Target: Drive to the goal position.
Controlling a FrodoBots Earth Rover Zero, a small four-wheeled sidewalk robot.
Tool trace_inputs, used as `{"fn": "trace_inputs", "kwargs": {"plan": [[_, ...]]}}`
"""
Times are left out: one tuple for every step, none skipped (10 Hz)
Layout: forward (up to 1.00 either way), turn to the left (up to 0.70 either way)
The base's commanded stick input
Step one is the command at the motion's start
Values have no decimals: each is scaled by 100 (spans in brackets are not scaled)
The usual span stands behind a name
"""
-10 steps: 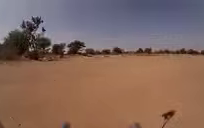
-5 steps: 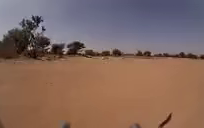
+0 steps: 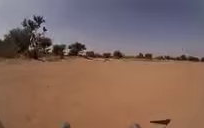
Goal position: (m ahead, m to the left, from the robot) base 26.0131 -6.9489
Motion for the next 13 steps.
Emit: {"fn": "trace_inputs", "kwargs": {"plan": [[50, 0], [50, 0], [50, 0], [50, 0], [50, 0], [50, 0], [50, 0], [50, 0], [50, 0], [50, 0], [50, 0], [50, 0], [50, 0]]}}
